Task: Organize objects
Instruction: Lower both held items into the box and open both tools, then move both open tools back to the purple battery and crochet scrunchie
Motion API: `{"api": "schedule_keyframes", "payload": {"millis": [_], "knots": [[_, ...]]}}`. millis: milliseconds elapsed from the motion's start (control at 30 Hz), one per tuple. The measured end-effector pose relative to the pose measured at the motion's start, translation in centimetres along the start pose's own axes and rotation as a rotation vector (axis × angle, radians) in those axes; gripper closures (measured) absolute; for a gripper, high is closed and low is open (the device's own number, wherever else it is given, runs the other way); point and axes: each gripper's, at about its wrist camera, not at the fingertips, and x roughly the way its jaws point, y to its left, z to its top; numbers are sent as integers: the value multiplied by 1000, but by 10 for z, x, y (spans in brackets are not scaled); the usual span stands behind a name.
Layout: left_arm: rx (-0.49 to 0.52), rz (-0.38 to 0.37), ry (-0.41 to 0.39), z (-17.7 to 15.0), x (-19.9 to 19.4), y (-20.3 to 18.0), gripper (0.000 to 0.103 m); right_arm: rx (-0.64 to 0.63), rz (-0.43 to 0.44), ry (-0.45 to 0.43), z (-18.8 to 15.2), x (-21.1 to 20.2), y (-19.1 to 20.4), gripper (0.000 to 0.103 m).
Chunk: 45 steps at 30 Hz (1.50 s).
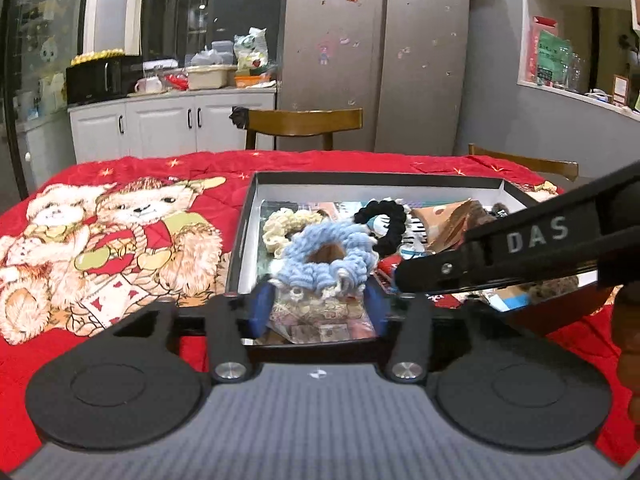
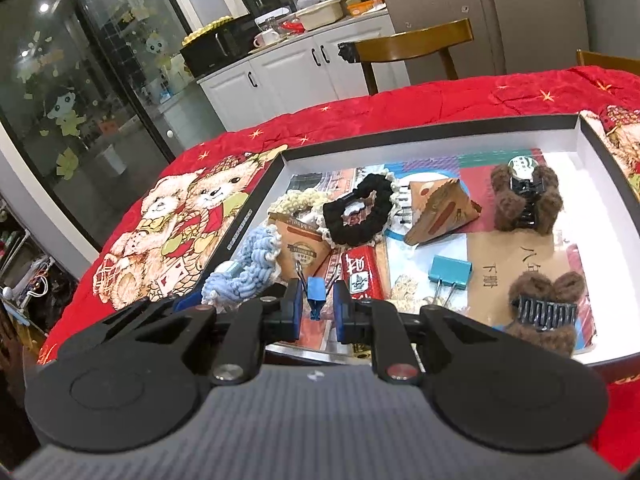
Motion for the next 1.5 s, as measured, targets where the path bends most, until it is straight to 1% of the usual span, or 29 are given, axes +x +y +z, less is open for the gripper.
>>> {"api": "schedule_keyframes", "payload": {"millis": [33,100,133,167,200,233,267,300,333,400,467,533,600,700,767,833,900,1033,1100,1200,1267,1333,1400,1433,1500], "knots": [[4,6,-1,0,-1,-1,35,1,6,0,0,0,0,81],[6,18,-5,0,-3,-1,34,3,13,-2,0,-1,1,80],[4,17,-7,-1,-4,0,33,6,15,-5,0,-2,1,77],[-1,16,-11,-1,-6,1,33,7,16,-8,0,-3,2,70],[-7,16,-16,-1,-7,3,33,8,14,-12,1,-4,1,64],[-10,11,-20,-1,-9,4,33,9,9,-18,2,-5,1,55],[-13,8,-23,-1,-10,5,33,12,12,-26,3,-7,0,48],[-17,2,-25,-1,-12,6,33,17,20,-30,4,-9,0,45],[-18,-4,-27,0,-14,6,33,22,28,-34,5,-11,-1,42],[-20,-12,-36,1,-19,7,33,21,40,-49,7,-16,0,41],[-19,-13,-59,2,-26,7,33,4,39,-76,9,-24,3,32],[-20,-32,-84,5,-34,8,33,-14,37,-99,10,-32,9,28],[-19,-53,-110,9,-44,8,33,-23,43,-122,12,-42,15,26],[12,-90,-151,17,-63,6,32,-30,66,-177,15,-65,24,21],[23,-123,-191,22,-79,4,28,-46,76,-232,14,-87,31,18],[49,-164,-222,26,-95,0,24,-62,74,-276,13,-109,35,16],[72,-199,-253,29,-111,-2,23,-93,70,-309,8,-132,39,16],[104,-284,-252,23,-135,-7,21,-162,22,-371,-16,-166,43,16],[112,-281,-243,13,-144,-11,19,-158,1,-383,-28,-173,40,16],[122,-244,-235,-6,-146,-12,19,-133,12,-373,-41,-170,34,16],[166,-243,-211,-15,-140,-13,19,-132,10,-352,-47,-159,33,19],[216,-229,-175,-24,-133,-16,19,-126,7,-332,-52,-146,30,20],[235,-211,-157,-32,-128,-16,19,-88,32,-304,-60,-133,22,20],[242,-208,-137,-35,-124,-16,19,-62,47,-292,-65,-126,16,20],[245,-198,-76,-39,-113,-16,19,2,46,-242,-69,-112,4,25]]}}
